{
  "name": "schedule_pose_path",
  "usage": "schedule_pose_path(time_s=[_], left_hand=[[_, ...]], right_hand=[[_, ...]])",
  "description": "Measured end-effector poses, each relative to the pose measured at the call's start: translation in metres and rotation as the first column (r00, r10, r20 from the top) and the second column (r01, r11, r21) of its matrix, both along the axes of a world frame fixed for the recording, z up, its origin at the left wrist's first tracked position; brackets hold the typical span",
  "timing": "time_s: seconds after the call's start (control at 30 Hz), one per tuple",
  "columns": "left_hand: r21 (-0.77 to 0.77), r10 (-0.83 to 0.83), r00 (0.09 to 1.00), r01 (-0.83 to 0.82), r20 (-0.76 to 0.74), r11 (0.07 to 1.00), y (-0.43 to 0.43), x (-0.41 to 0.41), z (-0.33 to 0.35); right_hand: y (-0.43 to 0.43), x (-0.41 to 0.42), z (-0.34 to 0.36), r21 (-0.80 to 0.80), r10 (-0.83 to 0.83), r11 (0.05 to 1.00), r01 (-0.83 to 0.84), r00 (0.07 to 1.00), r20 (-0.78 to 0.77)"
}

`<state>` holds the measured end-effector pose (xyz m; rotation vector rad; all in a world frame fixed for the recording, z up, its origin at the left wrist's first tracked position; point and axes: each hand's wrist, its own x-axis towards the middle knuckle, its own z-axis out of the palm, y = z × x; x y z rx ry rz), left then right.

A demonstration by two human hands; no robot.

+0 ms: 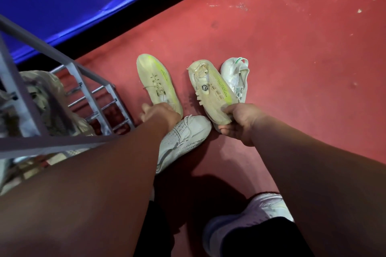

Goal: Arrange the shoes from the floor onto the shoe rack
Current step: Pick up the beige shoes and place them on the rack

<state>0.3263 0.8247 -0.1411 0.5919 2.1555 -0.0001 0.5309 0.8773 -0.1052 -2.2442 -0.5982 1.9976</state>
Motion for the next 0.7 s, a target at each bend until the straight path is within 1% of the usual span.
schedule_pose_path(time_s=[0.07, 0.1, 0.17, 0.23, 0.3, 0.33, 0.47, 0.53, 0.63, 0.7], left_hand=[[0.138, 0.070, 0.995, -0.080, 0.076, 0.987, -0.002, 0.008, 0.005], [0.181, 0.114, 0.984, -0.138, 0.137, 0.974, -0.004, 0.012, 0.005], [0.241, 0.188, 0.958, -0.239, 0.214, 0.941, -0.004, 0.022, 0.009], [0.252, 0.302, 0.913, -0.371, 0.272, 0.894, -0.006, 0.028, 0.005], [0.206, 0.394, 0.843, -0.487, 0.367, 0.849, -0.008, 0.033, 0.003], [0.205, 0.424, 0.822, -0.522, 0.380, 0.828, -0.007, 0.033, 0.003], [0.196, 0.495, 0.807, -0.569, 0.323, 0.799, 0.000, 0.021, -0.001], [0.138, 0.530, 0.771, -0.603, 0.354, 0.785, 0.003, 0.016, -0.006], [0.010, 0.584, 0.671, -0.661, 0.457, 0.751, 0.006, 0.018, -0.003], [-0.051, 0.582, 0.654, -0.643, 0.483, 0.764, 0.008, 0.020, -0.004]], right_hand=[[0.000, 0.000, 0.001, 0.025, -0.033, 0.999, 0.033, 0.999, 0.017], [0.001, 0.000, 0.003, 0.047, -0.066, 0.997, 0.065, 0.997, 0.026], [0.002, 0.001, 0.006, 0.098, -0.115, 0.989, 0.110, 0.992, 0.043], [0.003, 0.003, 0.007, 0.121, -0.111, 0.987, 0.103, 0.992, 0.064], [0.002, 0.005, 0.007, 0.120, -0.103, 0.988, 0.094, 0.992, 0.071], [0.001, 0.006, 0.008, 0.113, -0.103, 0.989, 0.096, 0.993, 0.064], [-0.001, 0.005, 0.007, 0.083, -0.097, 0.992, 0.093, 0.994, 0.042], [-0.001, 0.005, 0.004, 0.068, -0.084, 0.994, 0.081, 0.996, 0.037], [-0.001, 0.005, -0.001, 0.031, -0.046, 0.998, 0.046, 0.999, 0.007], [-0.003, 0.004, -0.002, -0.005, 0.011, 1.000, -0.011, 0.999, -0.035]])
